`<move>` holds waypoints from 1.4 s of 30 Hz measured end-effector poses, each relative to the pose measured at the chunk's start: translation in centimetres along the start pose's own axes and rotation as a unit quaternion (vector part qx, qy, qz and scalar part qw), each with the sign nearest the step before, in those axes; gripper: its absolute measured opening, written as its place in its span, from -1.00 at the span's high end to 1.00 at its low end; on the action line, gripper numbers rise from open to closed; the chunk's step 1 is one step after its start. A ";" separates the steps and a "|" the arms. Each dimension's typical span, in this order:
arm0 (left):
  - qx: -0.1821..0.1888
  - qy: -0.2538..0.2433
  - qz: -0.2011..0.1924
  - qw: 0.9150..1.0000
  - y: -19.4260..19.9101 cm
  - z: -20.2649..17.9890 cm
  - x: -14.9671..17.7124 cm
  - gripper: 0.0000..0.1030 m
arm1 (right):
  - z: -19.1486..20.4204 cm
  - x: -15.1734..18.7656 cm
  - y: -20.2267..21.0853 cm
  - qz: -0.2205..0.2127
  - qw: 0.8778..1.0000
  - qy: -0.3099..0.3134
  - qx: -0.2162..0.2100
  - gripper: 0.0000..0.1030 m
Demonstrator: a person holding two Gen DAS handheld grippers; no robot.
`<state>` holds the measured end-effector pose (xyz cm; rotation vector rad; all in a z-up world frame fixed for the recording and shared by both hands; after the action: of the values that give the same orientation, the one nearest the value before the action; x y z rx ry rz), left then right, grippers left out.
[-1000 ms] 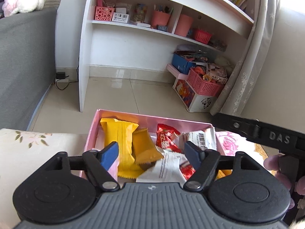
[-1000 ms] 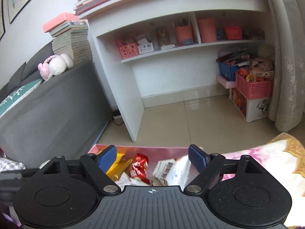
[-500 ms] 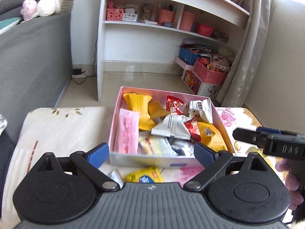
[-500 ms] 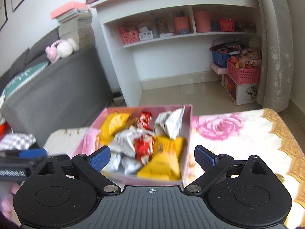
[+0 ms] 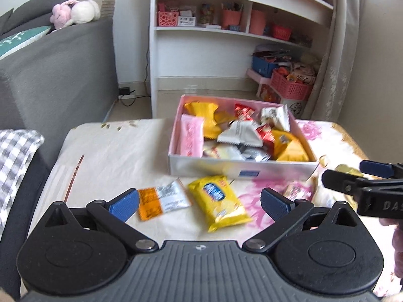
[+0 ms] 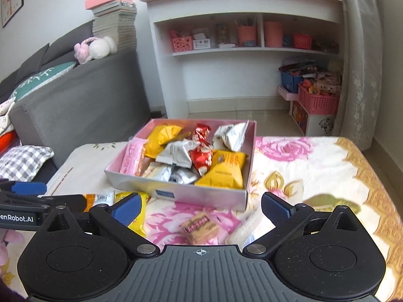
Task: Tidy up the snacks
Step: 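Lower the left tool to the yellow chip bag while the right tool reaches the clear bread bag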
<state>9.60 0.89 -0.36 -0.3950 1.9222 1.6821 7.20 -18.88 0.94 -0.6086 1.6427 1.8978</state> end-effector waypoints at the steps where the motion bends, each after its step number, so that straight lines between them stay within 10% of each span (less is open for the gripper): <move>1: -0.002 0.003 0.001 1.000 -0.3 0.1 0.3 -0.99 | -0.2 0.2 -0.3 0.006 1.000 0.000 0.007 -0.98; 25: -0.035 0.055 0.003 0.998 -6.9 -1.6 1.3 -0.94 | -7.4 0.8 -6.4 0.085 0.984 -0.125 0.092 -0.98; 42: 0.000 0.020 0.020 1.000 -7.9 -1.3 1.4 -0.38 | -7.1 1.6 -9.3 0.092 0.988 -0.059 0.113 -0.98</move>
<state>12.53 -1.58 -7.50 -0.3954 1.9705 1.7126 12.03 -24.81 -8.04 -0.2549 1.8564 1.7980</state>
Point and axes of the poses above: each gripper's, at about its wrist camera, not at the fingertips, and y roughly against the way its jaws point, z to its left, x to its underside, the point moved 2 cm from there along -y, roughly the way its jaws point, and after that the axes turned 12 degrees about z, right-handed, at the moved point
